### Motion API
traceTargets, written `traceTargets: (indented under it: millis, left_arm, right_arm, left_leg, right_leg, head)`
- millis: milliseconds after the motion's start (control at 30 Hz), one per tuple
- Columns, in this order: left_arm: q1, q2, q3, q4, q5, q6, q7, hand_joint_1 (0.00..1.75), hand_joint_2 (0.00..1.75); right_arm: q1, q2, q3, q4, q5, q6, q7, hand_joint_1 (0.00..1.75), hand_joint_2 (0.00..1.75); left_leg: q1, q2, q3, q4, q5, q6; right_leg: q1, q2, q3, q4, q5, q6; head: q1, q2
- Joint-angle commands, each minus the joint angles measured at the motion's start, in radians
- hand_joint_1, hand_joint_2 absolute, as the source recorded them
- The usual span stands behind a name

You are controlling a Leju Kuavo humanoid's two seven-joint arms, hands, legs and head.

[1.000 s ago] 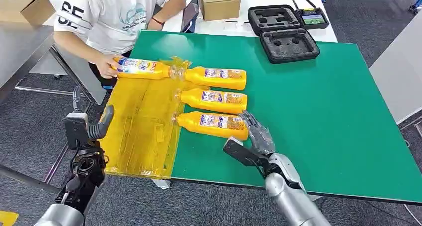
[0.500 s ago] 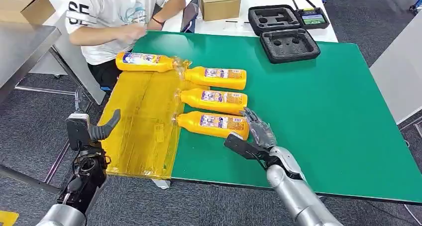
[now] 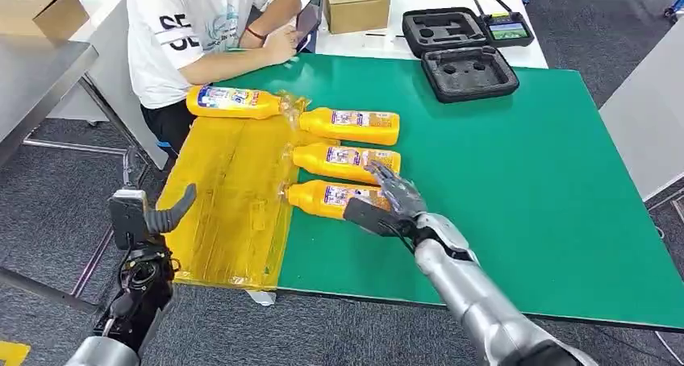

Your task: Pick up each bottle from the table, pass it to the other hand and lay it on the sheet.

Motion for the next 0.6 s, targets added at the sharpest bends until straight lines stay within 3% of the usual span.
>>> traceTargets:
  millis: [33,400,600]
  left_arm:
    - [0.005,-0.015,0.028,0.036,0.002,-0.001,0.010,0.00,1.75]
    - [0.015,-0.020,0.035,0.031,0.000,0.007,0.019,0.00,1.75]
    - [0.046,-0.019,0.048,0.004,0.004,0.011,0.021,0.00,1.75]
  right_arm:
    - [-0.111,0.092,0.109,0.193,-0.007,0.062,0.003,0.00,1.75]
    - [-0.129,0.110,0.150,0.231,-0.029,0.130,0.008,0.00,1.75]
    - [-0.128,0.093,0.164,0.232,-0.029,0.097,0.049,0.00,1.75]
  left_leg:
    - [0.000,0.003,0.007,0.001,-0.004,0.001]
    - [0.000,0.001,0.004,0.000,-0.003,0.001]
    - [-0.001,0.000,0.004,0.000,-0.002,0.001]
  right_leg:
    - [0.000,0.002,0.006,0.000,-0.003,-0.002]
    - [0.000,0.000,0.004,0.000,-0.002,-0.002]
    - [0.000,-0.001,0.004,0.000,-0.002,-0.001]
  head:
    - [0.000,0.000]
    - [0.000,0.000]
    - [0.000,0.000]
